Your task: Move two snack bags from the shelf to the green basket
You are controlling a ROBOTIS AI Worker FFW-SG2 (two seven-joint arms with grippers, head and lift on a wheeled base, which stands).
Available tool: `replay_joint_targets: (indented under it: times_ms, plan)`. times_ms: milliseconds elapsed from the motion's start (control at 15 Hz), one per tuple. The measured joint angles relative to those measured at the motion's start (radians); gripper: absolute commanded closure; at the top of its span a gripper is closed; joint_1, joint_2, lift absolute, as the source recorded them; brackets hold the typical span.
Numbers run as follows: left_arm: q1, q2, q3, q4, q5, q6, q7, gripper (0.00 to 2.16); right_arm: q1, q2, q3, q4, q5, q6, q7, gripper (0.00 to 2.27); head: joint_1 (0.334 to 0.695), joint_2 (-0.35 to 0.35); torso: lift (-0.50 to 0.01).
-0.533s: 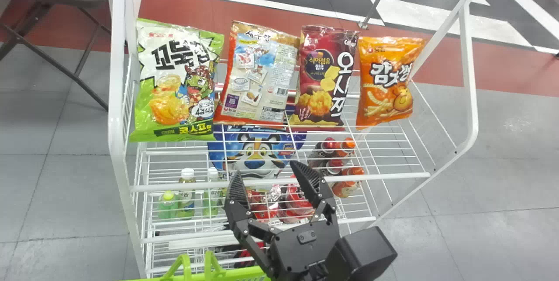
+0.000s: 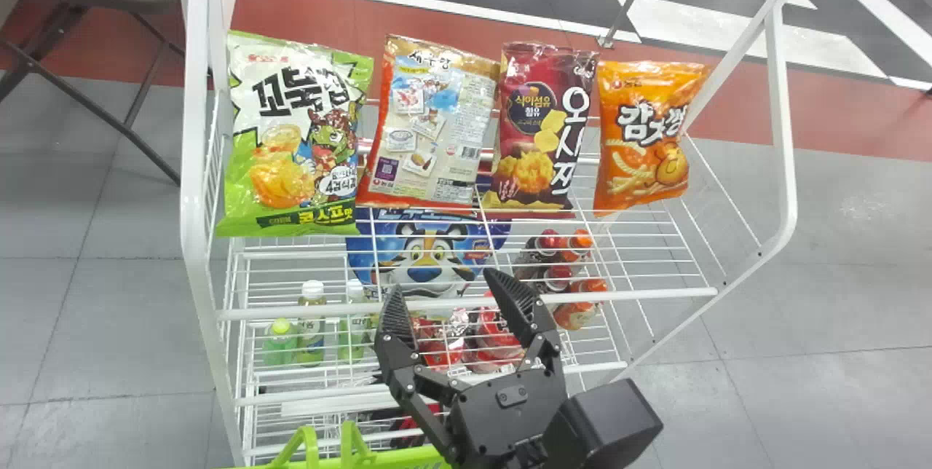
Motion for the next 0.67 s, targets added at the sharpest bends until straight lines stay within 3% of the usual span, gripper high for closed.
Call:
replay_joint_targets:
  times_ms: [333, 667]
  plan:
    - [0.006, 0.001, -0.003, 0.000, 0.000, 0.000, -0.002, 2.14, -0.053, 0.000, -0.012, 0.051, -0.019, -0.040, -0.019, 0.18, 0.695, -0.350, -0.013]
    - [0.014, 0.005, -0.010, 0.001, -0.019, 0.000, 0.005, 2.15, -0.243, 0.000, -0.042, 0.182, -0.061, -0.013, -0.019, 0.18, 0.695, -0.350, -0.013]
